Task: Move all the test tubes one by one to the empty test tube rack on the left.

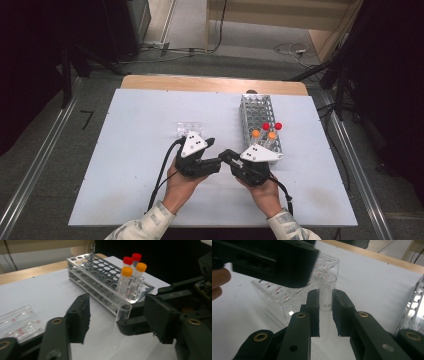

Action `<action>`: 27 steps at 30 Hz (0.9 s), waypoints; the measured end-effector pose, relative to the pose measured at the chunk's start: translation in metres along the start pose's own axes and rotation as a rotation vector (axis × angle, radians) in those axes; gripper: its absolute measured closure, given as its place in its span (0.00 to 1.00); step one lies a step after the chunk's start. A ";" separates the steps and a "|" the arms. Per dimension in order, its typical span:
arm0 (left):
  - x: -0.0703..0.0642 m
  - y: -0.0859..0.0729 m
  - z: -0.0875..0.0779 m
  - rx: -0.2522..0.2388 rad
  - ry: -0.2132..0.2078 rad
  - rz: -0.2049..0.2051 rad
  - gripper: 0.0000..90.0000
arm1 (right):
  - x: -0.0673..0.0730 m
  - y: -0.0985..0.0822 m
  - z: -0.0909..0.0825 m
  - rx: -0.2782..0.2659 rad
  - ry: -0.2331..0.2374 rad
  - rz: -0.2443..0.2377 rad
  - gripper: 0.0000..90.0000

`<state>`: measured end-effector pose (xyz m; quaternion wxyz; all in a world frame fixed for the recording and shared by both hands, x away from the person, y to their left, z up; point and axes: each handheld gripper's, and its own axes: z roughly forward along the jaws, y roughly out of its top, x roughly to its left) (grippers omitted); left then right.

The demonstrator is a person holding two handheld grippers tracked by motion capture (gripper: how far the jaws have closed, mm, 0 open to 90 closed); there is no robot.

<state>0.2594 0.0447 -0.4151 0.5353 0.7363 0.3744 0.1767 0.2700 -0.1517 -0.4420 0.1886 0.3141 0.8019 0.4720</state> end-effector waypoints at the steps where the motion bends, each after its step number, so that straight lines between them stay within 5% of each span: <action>1: 0.000 0.000 0.002 0.019 -0.020 -0.008 0.56 | 0.003 0.001 -0.001 -0.006 -0.003 -0.009 0.81; 13: 0.000 -0.001 0.007 0.060 -0.049 -0.016 0.80 | 0.010 0.001 -0.002 -0.014 -0.012 -0.045 0.81; 22: 0.001 -0.001 0.005 0.057 -0.040 -0.005 0.86 | 0.010 0.001 -0.002 -0.015 -0.008 -0.041 0.80; 25: 0.002 0.001 0.002 0.044 -0.027 -0.001 0.86 | 0.009 0.003 -0.004 -0.014 0.022 -0.027 0.63; 27: 0.004 0.003 0.000 0.034 -0.025 -0.004 0.86 | 0.009 0.003 -0.005 -0.015 0.027 -0.025 0.60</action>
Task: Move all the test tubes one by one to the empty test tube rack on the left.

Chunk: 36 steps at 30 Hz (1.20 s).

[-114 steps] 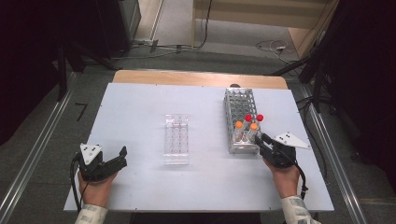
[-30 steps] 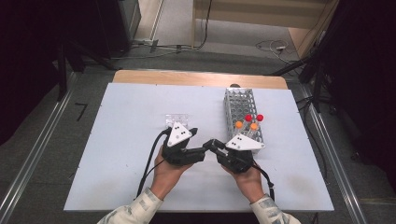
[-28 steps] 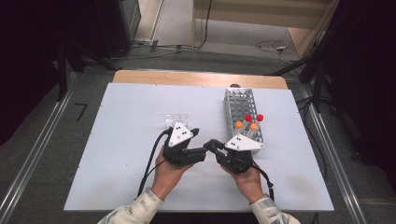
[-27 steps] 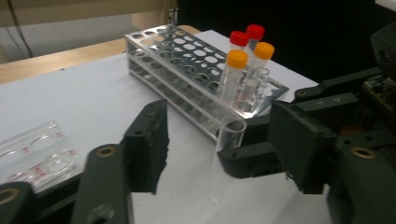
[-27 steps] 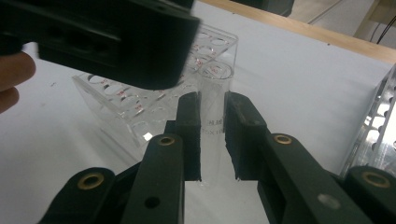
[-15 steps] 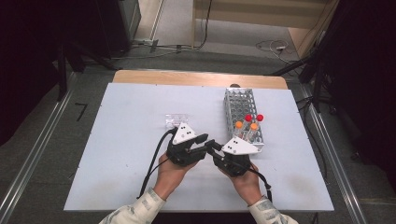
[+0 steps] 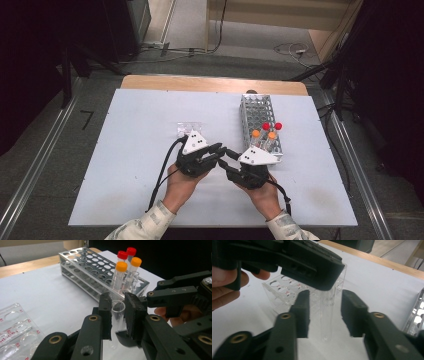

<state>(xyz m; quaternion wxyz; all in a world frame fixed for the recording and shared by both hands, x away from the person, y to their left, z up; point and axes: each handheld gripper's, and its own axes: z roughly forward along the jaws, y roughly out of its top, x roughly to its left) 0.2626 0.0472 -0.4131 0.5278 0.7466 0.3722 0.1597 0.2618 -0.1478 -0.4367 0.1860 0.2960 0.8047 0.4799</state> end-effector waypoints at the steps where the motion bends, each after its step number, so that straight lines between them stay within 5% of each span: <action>1: 0.001 0.001 -0.002 -0.006 0.002 -0.004 0.86 | -0.001 0.000 -0.001 -0.003 0.007 -0.003 0.57; 6: 0.007 0.006 -0.011 -0.036 0.010 -0.014 0.86 | 0.000 0.001 -0.003 0.007 0.024 0.010 0.47; 24: 0.034 0.013 -0.039 -0.088 0.080 -0.074 0.86 | -0.005 -0.003 -0.009 0.015 0.018 0.028 0.42; 36: 0.038 0.012 -0.050 -0.071 0.138 -0.037 0.86 | -0.009 -0.004 -0.012 0.019 0.002 0.042 0.38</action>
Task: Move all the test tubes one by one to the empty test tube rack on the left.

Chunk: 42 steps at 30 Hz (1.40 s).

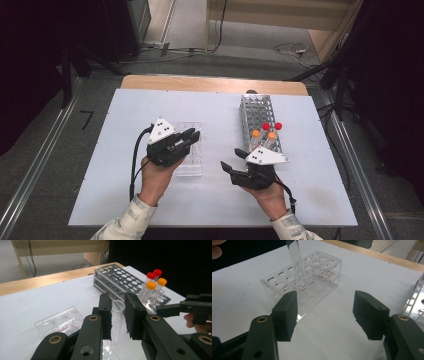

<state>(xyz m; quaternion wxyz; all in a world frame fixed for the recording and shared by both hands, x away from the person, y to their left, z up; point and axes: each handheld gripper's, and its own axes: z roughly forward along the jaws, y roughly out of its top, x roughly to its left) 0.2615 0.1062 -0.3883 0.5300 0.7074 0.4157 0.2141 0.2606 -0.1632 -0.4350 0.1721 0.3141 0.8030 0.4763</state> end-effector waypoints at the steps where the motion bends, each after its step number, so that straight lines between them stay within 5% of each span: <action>1: 0.000 0.000 -0.001 0.005 0.006 0.006 0.86 | 0.000 0.000 0.000 0.001 -0.001 0.000 0.38; 20: -0.006 -0.010 0.006 0.067 0.057 0.082 0.85 | -0.002 -0.002 -0.002 -0.005 -0.027 0.007 0.30; 27: -0.006 -0.027 0.019 0.137 0.067 0.094 0.85 | -0.003 -0.003 -0.005 -0.008 -0.034 0.005 0.30; 39: -0.008 -0.037 0.027 0.171 0.065 0.102 0.84 | -0.004 -0.004 -0.004 0.001 -0.037 0.007 0.30; 42: -0.008 -0.036 0.026 0.161 0.062 0.095 0.76 | -0.004 -0.005 -0.004 0.003 -0.039 0.008 0.30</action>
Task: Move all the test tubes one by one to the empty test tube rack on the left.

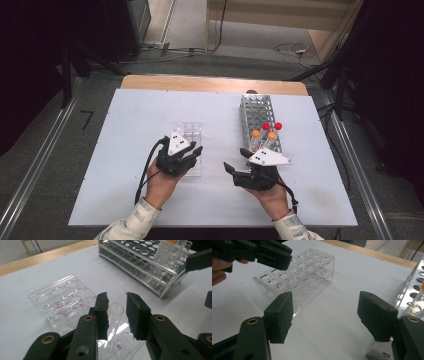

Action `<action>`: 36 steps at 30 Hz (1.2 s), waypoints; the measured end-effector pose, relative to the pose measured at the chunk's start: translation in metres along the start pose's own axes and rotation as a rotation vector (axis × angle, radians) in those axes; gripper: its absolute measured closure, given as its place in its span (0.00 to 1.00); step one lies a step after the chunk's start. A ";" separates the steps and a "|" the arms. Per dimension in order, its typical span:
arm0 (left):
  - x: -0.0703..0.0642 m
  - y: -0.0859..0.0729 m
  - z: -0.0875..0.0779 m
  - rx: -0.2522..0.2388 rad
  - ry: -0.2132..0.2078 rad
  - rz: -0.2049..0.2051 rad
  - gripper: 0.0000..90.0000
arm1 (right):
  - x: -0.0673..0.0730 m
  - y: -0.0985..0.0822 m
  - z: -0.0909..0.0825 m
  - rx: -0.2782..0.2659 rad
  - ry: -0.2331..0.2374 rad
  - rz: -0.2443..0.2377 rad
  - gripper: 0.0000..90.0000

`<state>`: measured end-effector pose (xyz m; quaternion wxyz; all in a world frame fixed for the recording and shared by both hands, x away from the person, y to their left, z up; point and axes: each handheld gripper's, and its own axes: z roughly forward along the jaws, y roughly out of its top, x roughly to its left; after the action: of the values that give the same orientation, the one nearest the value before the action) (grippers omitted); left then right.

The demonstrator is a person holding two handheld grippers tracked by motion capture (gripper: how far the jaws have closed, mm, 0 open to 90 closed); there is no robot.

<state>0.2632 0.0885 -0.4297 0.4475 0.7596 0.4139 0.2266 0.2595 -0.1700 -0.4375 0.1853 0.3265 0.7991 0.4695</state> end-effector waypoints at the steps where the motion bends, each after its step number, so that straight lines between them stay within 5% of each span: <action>1: 0.000 0.000 0.000 -0.009 -0.001 -0.008 0.74 | 0.000 0.000 0.000 0.001 -0.001 0.000 0.30; 4: 0.001 0.001 -0.003 -0.040 -0.003 -0.031 0.54 | -0.002 0.000 -0.002 -0.003 -0.006 0.001 0.30; 11: 0.005 0.003 -0.006 -0.077 0.038 -0.076 0.32 | -0.010 -0.001 -0.013 -0.018 -0.028 0.018 0.30; 24: 0.009 0.002 -0.008 -0.087 0.072 -0.084 0.25 | -0.032 -0.006 -0.035 -0.051 -0.108 0.061 0.31; 36: 0.006 0.002 -0.008 -0.096 0.077 -0.075 0.25 | -0.049 -0.015 -0.031 -0.037 -0.181 0.087 0.32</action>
<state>0.2621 0.0969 -0.4238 0.4755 0.7119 0.4476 0.2585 0.2706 -0.2292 -0.4357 0.2422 0.3987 0.7553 0.4602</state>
